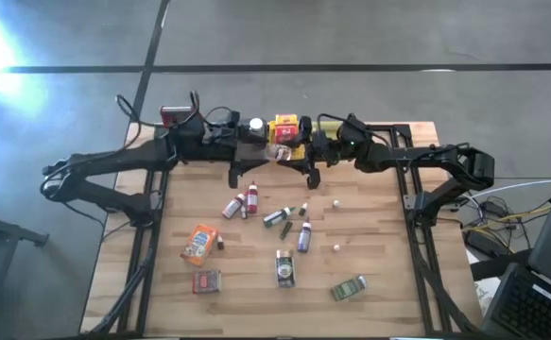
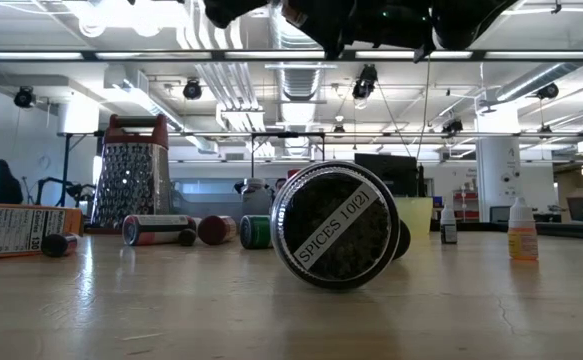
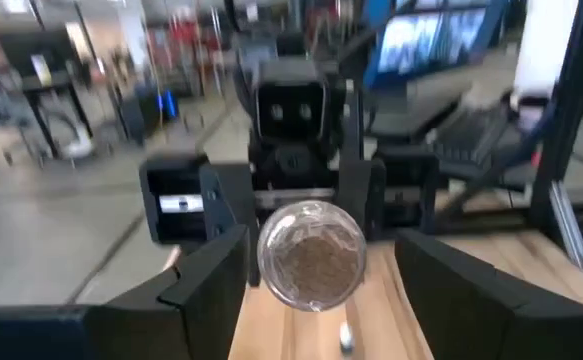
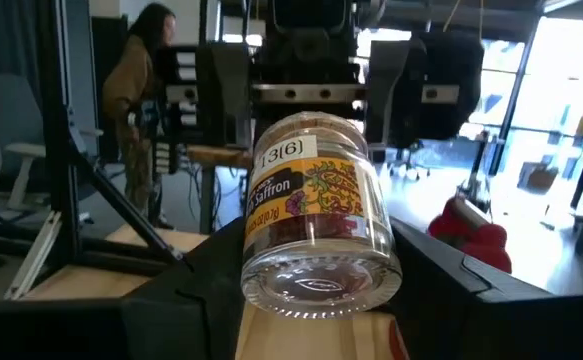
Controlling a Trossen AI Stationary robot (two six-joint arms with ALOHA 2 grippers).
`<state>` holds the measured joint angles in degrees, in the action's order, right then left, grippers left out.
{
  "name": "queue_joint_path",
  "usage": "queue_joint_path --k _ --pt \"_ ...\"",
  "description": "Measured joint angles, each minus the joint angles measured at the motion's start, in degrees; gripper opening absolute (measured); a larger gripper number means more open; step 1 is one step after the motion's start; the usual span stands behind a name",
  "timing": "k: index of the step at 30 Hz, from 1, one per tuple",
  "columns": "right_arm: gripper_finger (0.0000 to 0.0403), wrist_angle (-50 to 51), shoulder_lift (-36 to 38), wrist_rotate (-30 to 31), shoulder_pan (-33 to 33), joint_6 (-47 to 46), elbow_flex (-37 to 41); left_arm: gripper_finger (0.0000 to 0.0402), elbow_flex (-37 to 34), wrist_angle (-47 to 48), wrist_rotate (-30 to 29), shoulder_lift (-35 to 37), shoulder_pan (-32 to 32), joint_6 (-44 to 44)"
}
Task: Pick & Place Kitchen Items
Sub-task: Put the brown seasoning bottle into the black bin
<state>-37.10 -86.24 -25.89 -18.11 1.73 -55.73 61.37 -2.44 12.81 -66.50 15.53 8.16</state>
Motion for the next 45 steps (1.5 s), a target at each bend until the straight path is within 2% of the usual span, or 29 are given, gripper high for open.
queue_joint_path --k 7,13,23,27,34,40,45 --pt "0.0203 0.9 0.0 0.0 0.0 0.1 -0.2 0.0257 7.6 12.0 -0.2 -3.3 0.0 2.0" --pt "0.0189 0.9 0.0 0.0 0.0 -0.1 -0.2 0.0257 8.9 12.6 -0.2 -5.6 0.0 3.1" --pt "0.0197 1.6 -0.1 0.3 0.0 0.0 -0.2 0.0254 8.9 12.6 -0.2 -6.4 0.0 4.1" --pt "0.0189 1.8 -0.1 0.3 0.0 -0.1 -0.2 0.0235 8.9 12.6 -0.2 -6.4 0.0 4.3" --pt "0.0199 2.5 -0.1 0.7 -0.1 -0.3 -0.2 0.0191 8.9 12.6 -0.9 -6.4 0.0 5.1" --pt "0.0191 3.5 -0.1 0.7 -0.1 0.0 -0.3 0.0193 8.8 12.9 -0.9 -6.4 0.0 4.9" --pt "0.0224 3.9 -0.1 0.4 -0.4 -0.9 -0.3 0.0193 8.8 13.1 0.0 -6.4 0.0 4.0"
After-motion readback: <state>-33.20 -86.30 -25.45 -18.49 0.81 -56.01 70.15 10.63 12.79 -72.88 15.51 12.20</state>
